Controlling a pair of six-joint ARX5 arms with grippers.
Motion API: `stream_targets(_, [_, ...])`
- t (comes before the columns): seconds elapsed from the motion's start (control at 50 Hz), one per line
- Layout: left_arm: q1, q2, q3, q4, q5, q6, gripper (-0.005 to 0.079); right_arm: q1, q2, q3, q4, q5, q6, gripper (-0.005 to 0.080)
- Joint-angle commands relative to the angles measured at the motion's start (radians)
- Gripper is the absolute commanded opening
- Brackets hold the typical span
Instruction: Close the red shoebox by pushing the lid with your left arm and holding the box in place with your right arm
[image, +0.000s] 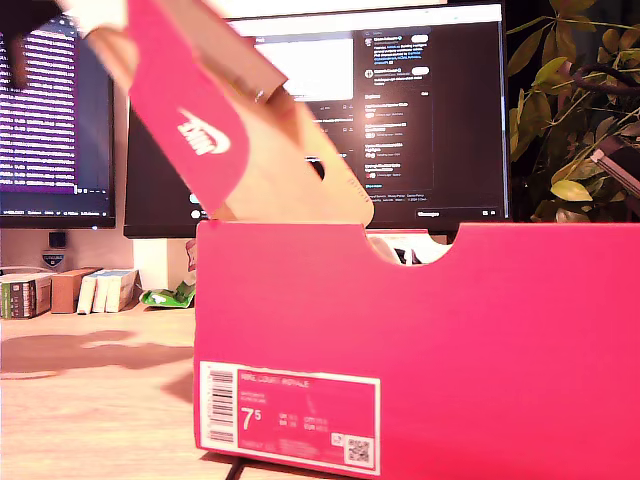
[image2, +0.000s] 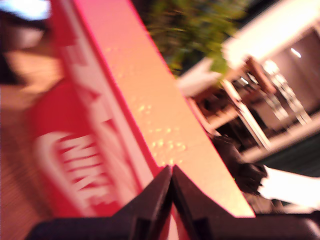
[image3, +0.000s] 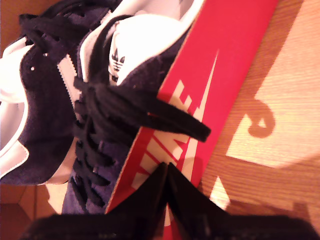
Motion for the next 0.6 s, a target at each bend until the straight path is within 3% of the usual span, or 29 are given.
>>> stream_targets(0.0, [-0.091, 0.05, -0.093, -0.041, -0.028, -0.023, -0.0019, 0.023, -0.004, 0.011, 0.038, -0.053, -0.006, -0.0012])
stream_targets(0.26, [-0.188, 0.051, -0.093, 0.027, -0.076, -0.069, -0.0019, -0.052, -0.024, 0.074, 0.01, -0.037, -0.016, -0.0012])
stream_targets(0.58, [-0.275, 0.051, -0.093, 0.063, -0.125, -0.093, -0.0019, -0.169, -0.093, 0.291, -0.27, 0.147, -0.19, -0.0012])
